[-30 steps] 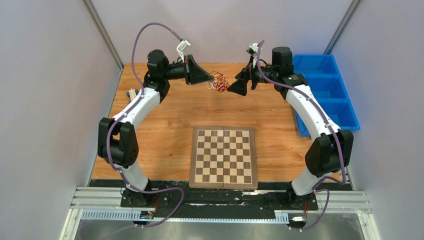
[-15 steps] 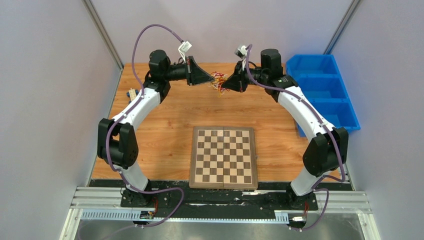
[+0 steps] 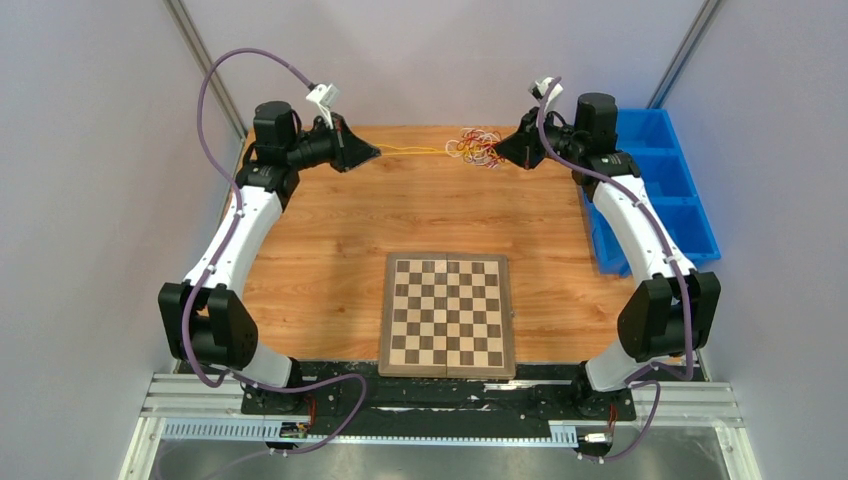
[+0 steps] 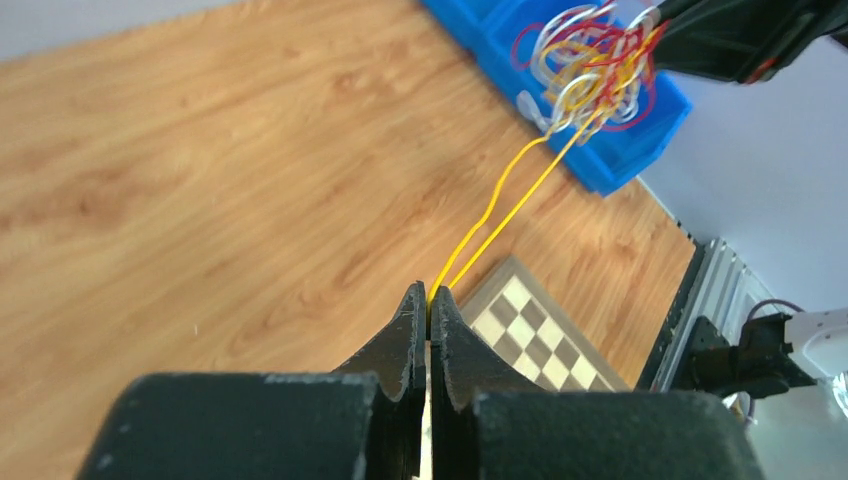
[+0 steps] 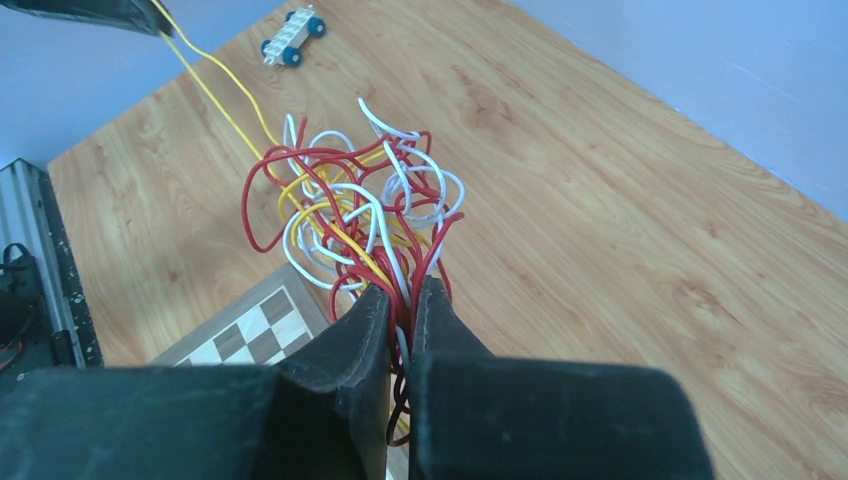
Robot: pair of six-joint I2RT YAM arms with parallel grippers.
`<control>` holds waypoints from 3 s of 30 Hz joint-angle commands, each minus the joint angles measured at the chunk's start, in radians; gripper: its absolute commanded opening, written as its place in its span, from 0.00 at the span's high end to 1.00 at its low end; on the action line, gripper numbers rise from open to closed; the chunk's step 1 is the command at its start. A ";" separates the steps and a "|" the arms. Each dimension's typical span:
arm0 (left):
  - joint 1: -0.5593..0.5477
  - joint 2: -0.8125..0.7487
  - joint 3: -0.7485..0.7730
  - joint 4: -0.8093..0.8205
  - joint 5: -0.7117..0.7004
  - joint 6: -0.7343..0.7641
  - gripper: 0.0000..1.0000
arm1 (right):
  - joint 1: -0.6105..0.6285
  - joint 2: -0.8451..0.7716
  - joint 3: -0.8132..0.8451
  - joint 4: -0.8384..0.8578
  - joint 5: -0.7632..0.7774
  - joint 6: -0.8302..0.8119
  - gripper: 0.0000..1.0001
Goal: Untangle the cables
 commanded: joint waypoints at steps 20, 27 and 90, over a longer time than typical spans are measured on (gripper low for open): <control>0.294 -0.036 -0.124 -0.208 0.001 0.356 0.53 | -0.154 -0.032 0.020 -0.058 -0.117 -0.107 1.00; 0.022 -0.019 0.135 -0.216 0.139 0.346 0.00 | 0.059 -0.097 -0.056 -0.104 -0.125 -0.387 1.00; -0.160 -0.101 -0.145 0.472 0.267 -0.356 1.00 | 0.089 0.049 -0.118 0.245 0.515 0.198 1.00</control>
